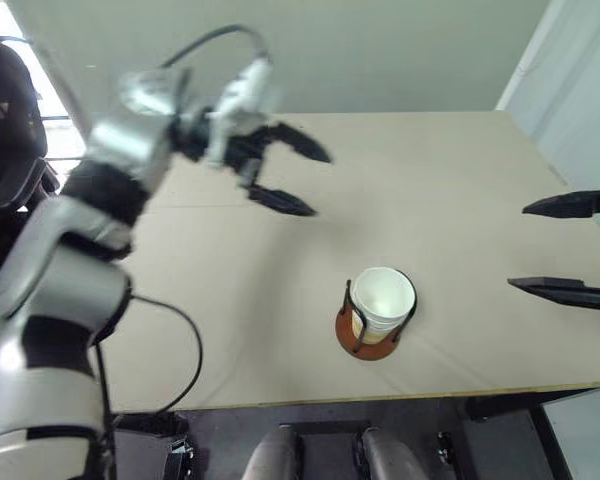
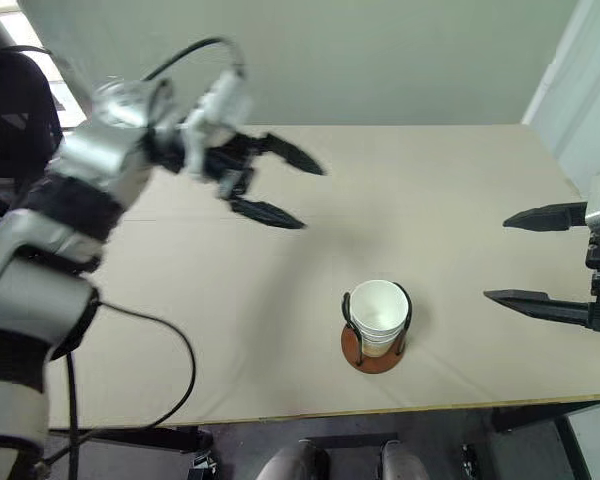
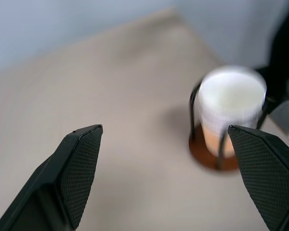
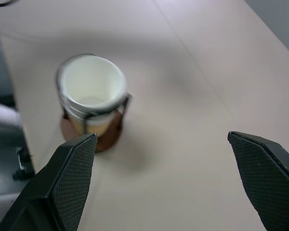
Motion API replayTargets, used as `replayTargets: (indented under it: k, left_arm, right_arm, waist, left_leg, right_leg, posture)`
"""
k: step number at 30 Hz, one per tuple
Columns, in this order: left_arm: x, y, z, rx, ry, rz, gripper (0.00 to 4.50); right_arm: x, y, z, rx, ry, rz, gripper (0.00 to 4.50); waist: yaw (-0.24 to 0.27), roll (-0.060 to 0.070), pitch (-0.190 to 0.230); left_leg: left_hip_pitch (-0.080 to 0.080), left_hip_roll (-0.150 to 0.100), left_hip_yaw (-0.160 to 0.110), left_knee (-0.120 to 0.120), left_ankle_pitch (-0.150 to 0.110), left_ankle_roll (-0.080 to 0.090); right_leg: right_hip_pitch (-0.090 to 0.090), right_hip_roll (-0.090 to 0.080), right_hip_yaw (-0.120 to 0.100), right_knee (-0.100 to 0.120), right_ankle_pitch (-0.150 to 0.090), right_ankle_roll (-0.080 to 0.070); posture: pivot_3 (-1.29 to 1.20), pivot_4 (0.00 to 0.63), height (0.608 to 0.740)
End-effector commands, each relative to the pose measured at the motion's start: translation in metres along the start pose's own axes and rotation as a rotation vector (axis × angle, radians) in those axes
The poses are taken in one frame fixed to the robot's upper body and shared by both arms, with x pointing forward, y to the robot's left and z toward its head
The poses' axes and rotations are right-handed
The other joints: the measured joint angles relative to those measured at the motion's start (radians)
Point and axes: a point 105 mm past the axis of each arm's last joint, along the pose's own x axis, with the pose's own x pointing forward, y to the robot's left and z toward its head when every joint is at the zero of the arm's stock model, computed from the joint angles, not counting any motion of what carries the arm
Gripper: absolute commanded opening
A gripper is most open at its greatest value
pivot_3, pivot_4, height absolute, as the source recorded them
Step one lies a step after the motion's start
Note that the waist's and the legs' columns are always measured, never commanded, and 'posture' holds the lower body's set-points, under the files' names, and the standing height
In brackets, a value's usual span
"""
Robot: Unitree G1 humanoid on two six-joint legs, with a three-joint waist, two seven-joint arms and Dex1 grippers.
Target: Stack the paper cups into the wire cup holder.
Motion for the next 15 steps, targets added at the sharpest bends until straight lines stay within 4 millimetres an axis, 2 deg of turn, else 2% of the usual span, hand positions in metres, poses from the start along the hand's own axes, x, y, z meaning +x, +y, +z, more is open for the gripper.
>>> replayTargets:
  k: [1, 6, 9, 11, 15]
  left_arm:
    - [-0.049, -0.027, 0.000, -0.127, -0.035, 0.165, 4.47]
    - [-0.069, -0.067, -0.011, -0.233, 0.025, 0.272, 4.47]
    - [-0.076, -0.082, -0.007, -0.248, 0.033, 0.326, 4.47]
    - [-0.079, -0.089, -0.004, -0.250, 0.038, 0.357, 4.47]
    - [-0.081, -0.100, -0.002, -0.254, 0.052, 0.404, 4.47]
  right_arm:
    - [-0.004, -0.010, -0.020, 0.045, -0.013, 0.027, 4.50]
    - [0.002, -0.017, -0.013, 0.013, -0.079, 0.122, 4.50]
    - [0.009, -0.021, -0.007, -0.023, -0.105, 0.166, 4.50]
    - [0.014, -0.024, -0.004, -0.045, -0.116, 0.191, 4.50]
    - [0.030, -0.031, 0.002, -0.078, -0.155, 0.246, 4.50]
  waist:
    - [-0.007, -0.003, 0.000]
    - [0.012, -0.004, 0.000]
    - [0.017, -0.006, 0.000]
    - [0.012, -0.008, 0.001]
    - [-0.004, -0.013, 0.000]
  left_leg:
    - [0.000, 0.000, 0.000, -0.001, 0.000, -0.001]
    - [0.001, -0.001, -0.003, -0.001, 0.002, -0.002]
    - [0.005, -0.001, -0.003, -0.001, 0.002, 0.000]
    - [0.006, -0.001, -0.001, -0.001, -0.004, 0.008]
    - [0.009, -0.001, -0.002, -0.001, -0.001, 0.006]
  right_leg:
    - [-0.001, 0.002, -0.001, 0.000, -0.001, -0.001]
    - [-0.003, 0.000, -0.002, -0.002, -0.002, -0.002]
    - [0.003, 0.000, -0.002, -0.001, -0.007, -0.014]
    - [0.002, -0.001, -0.002, 0.000, -0.006, -0.020]
    - [0.002, -0.001, -0.001, 0.007, -0.002, -0.027]
  posture:
    - [0.00, 0.150, 0.740]
    - [0.00, 0.150, 0.740]
    - [0.00, 0.150, 0.740]
    - [0.00, 0.150, 0.740]
    - [0.00, 0.150, 0.740]
